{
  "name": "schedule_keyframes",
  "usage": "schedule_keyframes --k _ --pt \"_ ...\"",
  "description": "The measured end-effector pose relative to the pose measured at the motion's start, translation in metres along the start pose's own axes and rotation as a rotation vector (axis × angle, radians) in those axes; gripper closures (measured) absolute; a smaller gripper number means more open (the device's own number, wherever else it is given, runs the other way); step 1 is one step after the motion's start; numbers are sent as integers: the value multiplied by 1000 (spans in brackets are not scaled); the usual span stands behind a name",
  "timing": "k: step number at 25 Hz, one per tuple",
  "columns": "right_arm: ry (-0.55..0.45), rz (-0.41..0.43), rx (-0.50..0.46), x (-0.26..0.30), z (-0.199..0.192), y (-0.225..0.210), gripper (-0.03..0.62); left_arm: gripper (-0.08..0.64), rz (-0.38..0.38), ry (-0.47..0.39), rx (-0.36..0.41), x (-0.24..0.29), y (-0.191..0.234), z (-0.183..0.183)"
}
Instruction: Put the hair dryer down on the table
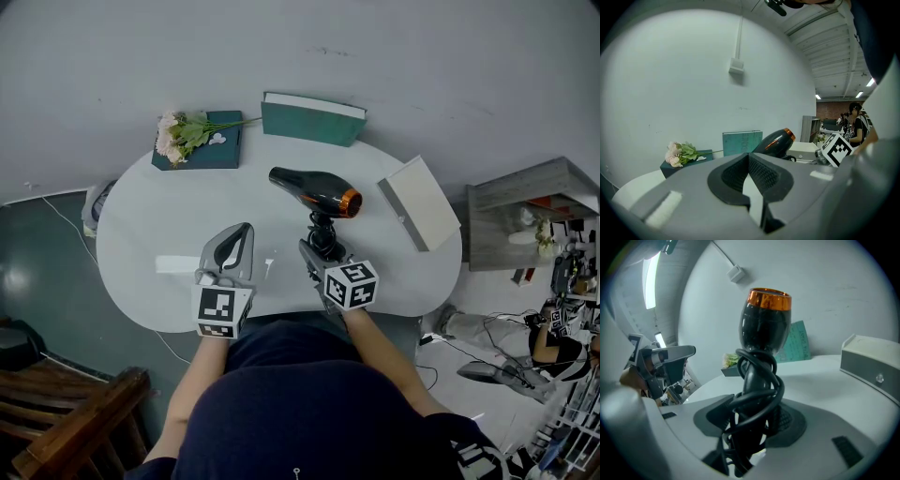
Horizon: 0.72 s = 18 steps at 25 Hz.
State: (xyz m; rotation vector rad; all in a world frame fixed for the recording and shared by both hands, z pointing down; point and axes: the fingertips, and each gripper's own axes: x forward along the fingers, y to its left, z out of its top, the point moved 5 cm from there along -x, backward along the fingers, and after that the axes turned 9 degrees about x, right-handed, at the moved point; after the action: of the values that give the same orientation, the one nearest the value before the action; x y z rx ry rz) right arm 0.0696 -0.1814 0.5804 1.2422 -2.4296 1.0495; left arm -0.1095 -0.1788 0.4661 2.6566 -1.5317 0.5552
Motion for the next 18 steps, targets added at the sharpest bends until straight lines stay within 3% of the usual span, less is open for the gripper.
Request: schedule_keyframes --k 10,18 --pt "58 21 55 10 -15 -13 377 549 1 13 -2 5 2 -2" --pt "98 72 159 21 -18 -21 377 549 4 21 -10 8 4 -4"
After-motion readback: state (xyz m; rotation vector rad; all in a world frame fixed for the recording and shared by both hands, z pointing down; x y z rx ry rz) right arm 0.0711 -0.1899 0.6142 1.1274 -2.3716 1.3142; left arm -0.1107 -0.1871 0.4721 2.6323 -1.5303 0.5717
